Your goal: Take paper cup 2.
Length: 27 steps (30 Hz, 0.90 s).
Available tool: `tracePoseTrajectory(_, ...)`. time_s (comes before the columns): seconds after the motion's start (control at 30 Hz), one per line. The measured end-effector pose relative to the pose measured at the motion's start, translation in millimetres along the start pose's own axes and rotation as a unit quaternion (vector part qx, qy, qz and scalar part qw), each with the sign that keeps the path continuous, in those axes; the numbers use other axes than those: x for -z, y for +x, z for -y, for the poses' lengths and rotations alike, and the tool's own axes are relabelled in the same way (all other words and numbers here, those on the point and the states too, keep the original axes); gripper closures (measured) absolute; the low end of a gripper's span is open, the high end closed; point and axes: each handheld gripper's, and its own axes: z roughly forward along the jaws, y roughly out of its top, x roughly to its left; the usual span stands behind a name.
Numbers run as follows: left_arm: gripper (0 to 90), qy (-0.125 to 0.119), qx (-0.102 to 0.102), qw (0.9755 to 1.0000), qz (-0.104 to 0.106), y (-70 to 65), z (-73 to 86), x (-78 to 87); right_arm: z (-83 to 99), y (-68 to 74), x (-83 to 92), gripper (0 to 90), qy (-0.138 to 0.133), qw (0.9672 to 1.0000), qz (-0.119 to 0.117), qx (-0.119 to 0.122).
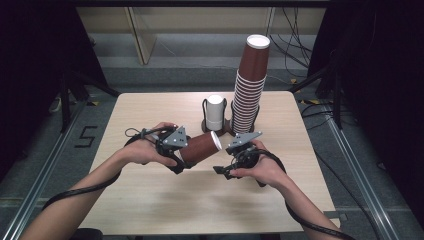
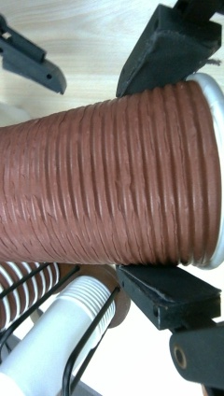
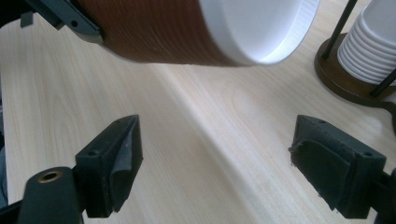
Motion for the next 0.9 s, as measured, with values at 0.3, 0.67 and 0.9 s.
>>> tracePoseTrajectory(0.3, 13.4, 0.020, -0.021, 0.9995, 0.013, -4.5, -0.1, -3.1, 3.4, 2.3, -2.2, 17.2, 0.021, 0.9998, -0.007, 0.002)
tracePoseTrajectory(0.67, 13.4, 0.029, -0.034, 0.9988, 0.020, -8.7, -1.4, -5.8, 5.3, 3.1, -3.9, 16.3, 0.029, 0.9995, -0.011, 0.008)
tracePoseTrajectory(0.9, 13.4, 0.038, -0.041, 0.9981, 0.028, -10.9, -1.4, -8.6, 5.8, 2.0, -4.2, 16.3, 0.028, 0.9993, -0.014, 0.020)
